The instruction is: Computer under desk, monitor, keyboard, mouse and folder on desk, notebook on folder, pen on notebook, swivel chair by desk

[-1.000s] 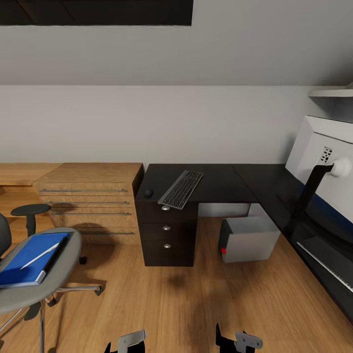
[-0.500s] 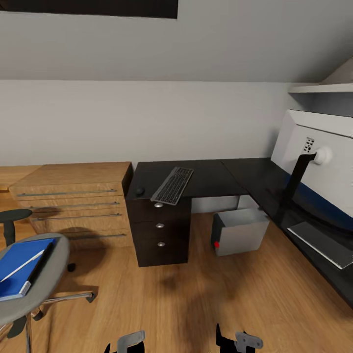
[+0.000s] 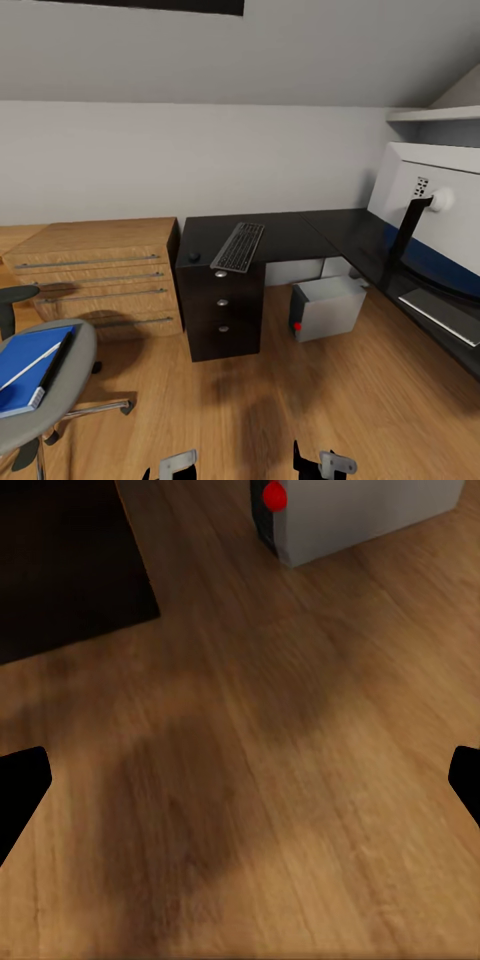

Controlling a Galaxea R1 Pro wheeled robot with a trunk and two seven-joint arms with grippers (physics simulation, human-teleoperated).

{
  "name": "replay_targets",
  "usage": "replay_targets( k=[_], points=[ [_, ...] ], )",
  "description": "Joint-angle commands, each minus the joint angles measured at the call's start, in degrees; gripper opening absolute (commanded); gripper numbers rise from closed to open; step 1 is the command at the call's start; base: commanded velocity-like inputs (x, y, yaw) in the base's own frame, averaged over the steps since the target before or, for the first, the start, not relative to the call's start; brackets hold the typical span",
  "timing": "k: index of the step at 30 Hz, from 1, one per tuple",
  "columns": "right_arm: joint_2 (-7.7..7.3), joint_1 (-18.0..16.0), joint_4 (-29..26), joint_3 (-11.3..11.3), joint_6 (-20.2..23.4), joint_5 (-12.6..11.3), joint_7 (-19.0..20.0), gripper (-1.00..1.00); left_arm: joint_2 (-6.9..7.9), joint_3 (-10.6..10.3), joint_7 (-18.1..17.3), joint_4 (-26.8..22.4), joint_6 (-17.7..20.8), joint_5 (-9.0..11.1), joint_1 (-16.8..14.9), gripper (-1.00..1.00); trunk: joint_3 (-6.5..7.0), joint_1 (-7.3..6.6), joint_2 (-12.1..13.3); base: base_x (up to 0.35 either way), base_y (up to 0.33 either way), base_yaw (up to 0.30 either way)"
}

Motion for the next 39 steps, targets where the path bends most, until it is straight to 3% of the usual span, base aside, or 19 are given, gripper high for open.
replay_targets(
  k=[1,17,21,25,26,27,28,29,30,31,33,34,39],
  points=[
    [-0.02,0.0,0.0,0.5,-0.1,-0.1,-0.5,1.00,0.04,-0.2,0.3,0.0,-0.4,0.6,0.0,1.00,-0.24,0.22,-0.4,0.000,0.021,-0.005],
    [-0.09,0.0,-0.9,0.3,-0.2,-0.1,-0.6,1.00,0.04,-0.2,0.4,0.2,-0.4,0.7,-0.1,1.00,-2.75,3.29,-6.1,0.000,0.003,-0.001],
    [0.31,0.0,-5.5,0.5,-0.2,0.0,-0.5,1.00,0.04,-0.2,0.3,0.2,-0.4,0.6,-0.1,1.00,-2.75,3.29,-6.1,0.000,0.000,0.000],
    [-0.23,-0.4,-15.1,-0.3,0.8,-0.2,-1.7,1.00,0.07,-0.2,0.3,0.2,-0.4,0.6,-0.1,1.00,-2.75,3.29,-6.1,0.000,0.000,0.000],
    [-3.09,-1.4,-25.8,-1.9,7.5,-0.4,-6.0,1.00,0.11,-0.2,0.3,0.2,-0.4,0.6,-0.1,1.00,-2.75,3.29,-6.1,0.000,0.000,0.000],
    [-3.75,-1.8,-28.6,-2.2,10.3,-0.4,-7.3,1.00,0.13,-0.2,0.3,0.2,-0.4,0.6,-0.1,1.00,-2.75,3.29,-6.1,0.000,0.000,0.000],
    [-4.98,-2.6,-34.4,-2.6,17.3,-0.4,-10.3,1.00,0.16,-0.2,0.3,0.2,-0.4,0.6,-0.1,1.00,-2.75,3.29,-6.1,0.000,0.000,0.000],
    [-5.53,-3.0,-37.3,-2.9,21.4,-0.4,-11.9,1.00,0.17,-0.2,0.3,0.2,-0.4,0.6,-0.1,1.00,-2.75,3.29,-6.1,0.000,0.000,0.000],
    [-6.73,-4.8,-45.9,-4.0,35.4,-0.4,-17.3,1.00,0.18,-0.2,0.3,0.2,-0.4,0.6,-0.1,1.00,-2.75,3.29,-6.1,0.000,0.000,0.000],
    [-7.20,-5.8,-51.3,-5.5,44.1,-0.5,-20.5,1.00,0.18,-0.2,0.3,0.2,-0.4,0.6,0.0,1.00,-2.75,3.29,-6.1,0.000,0.000,0.000],
    [-7.53,-6.5,-56.1,-7.7,50.7,-0.6,-22.7,1.00,0.18,-0.2,0.3,0.2,-0.4,0.6,0.0,1.00,-2.75,3.29,-6.1,0.000,0.000,0.000],
    [-7.96,-7.2,-63.0,-12.7,57.3,-0.8,-24.2,1.00,0.16,-0.2,0.3,0.5,-0.4,0.6,0.0,1.00,-2.75,3.29,-6.1,0.000,0.000,0.000],
    [-8.11,-7.2,-67.7,-15.6,60.5,-0.8,-24.8,1.00,0.18,-0.2,0.3,1.3,-0.4,0.6,-0.1,1.00,-2.75,3.29,-6.1,0.000,0.000,0.000]
  ],
)
